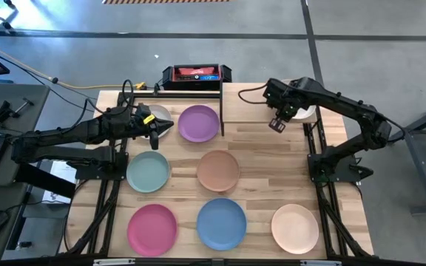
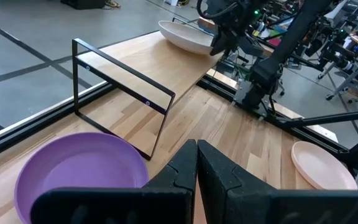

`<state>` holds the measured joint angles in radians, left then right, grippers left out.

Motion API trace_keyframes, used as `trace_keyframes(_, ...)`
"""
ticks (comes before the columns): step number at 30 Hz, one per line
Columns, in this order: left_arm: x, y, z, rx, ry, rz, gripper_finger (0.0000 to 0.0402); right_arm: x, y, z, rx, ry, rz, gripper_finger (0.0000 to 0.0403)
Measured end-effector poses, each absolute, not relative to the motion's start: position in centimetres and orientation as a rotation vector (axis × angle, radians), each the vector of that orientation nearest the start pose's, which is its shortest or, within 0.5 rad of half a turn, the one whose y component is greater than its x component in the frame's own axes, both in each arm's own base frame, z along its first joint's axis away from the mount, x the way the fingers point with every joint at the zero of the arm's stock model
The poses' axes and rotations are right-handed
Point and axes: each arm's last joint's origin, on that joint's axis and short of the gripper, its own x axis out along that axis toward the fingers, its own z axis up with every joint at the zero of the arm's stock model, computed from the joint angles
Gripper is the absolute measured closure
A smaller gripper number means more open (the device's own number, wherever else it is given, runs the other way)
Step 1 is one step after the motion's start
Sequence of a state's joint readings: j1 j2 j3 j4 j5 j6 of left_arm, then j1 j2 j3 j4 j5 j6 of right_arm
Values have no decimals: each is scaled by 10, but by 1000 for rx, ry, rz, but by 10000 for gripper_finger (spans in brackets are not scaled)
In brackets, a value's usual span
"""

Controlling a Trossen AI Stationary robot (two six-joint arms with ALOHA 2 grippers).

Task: Place and stack plates onto a shelf
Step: Put the bottom white plate on the shelf

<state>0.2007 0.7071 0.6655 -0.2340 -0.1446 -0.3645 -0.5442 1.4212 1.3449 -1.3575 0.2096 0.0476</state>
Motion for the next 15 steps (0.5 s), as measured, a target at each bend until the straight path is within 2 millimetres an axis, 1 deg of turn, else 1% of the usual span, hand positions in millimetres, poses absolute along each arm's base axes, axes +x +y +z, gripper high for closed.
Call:
trace_keyframes(5, 155, 36, 298, -366, 212, 390, 399, 203, -132, 310, 323, 1423, -685, 402)
trace_keyframes(12, 155, 36, 299, -367, 211, 390, 399, 203, -130, 310, 387, 1422, -640, 402)
trace_keyframes(15, 155, 36, 299, -367, 211, 390, 399, 203, -130, 310, 389, 1421, -641, 402)
